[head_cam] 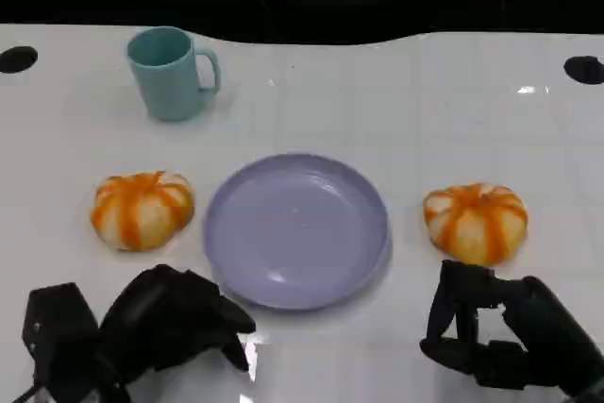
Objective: Grasp the bread from the table and place it into the plate.
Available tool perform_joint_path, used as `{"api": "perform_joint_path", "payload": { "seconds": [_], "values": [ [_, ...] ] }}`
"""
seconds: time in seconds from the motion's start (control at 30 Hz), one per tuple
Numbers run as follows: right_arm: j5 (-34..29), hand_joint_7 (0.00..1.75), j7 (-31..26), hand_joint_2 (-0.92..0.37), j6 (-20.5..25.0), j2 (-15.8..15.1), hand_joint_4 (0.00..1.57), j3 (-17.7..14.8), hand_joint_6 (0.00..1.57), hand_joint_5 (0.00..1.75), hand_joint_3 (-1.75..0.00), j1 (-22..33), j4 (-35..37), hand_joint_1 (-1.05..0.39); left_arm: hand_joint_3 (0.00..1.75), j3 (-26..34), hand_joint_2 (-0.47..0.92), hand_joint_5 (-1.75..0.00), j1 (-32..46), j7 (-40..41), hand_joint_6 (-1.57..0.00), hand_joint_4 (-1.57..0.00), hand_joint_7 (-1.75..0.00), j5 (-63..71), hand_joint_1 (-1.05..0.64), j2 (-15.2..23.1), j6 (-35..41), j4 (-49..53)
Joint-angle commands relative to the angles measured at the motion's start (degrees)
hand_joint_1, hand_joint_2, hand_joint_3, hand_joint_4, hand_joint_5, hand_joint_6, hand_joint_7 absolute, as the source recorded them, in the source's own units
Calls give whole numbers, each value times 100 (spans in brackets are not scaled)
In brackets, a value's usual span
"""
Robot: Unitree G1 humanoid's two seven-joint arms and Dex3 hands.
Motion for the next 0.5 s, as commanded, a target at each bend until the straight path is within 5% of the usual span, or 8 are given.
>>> {"api": "perform_joint_path", "payload": {
  "seconds": [0.03, 0.5],
  "values": [
    [50, 175, -5, -91, -14, -43, 89, -28, 64, 175, -28, -24, -2, -38, 0, 12, 85, -92, -43, 11, -157, -124, -3, 23, -105, 113, -56, 79],
    [73, 175, 2, -90, -21, -32, 88, -27, 64, 175, -28, -37, 29, -37, 0, 28, 84, -91, -60, -13, -157, -125, -4, -13, -105, 106, 7, 94]
  ]
}}
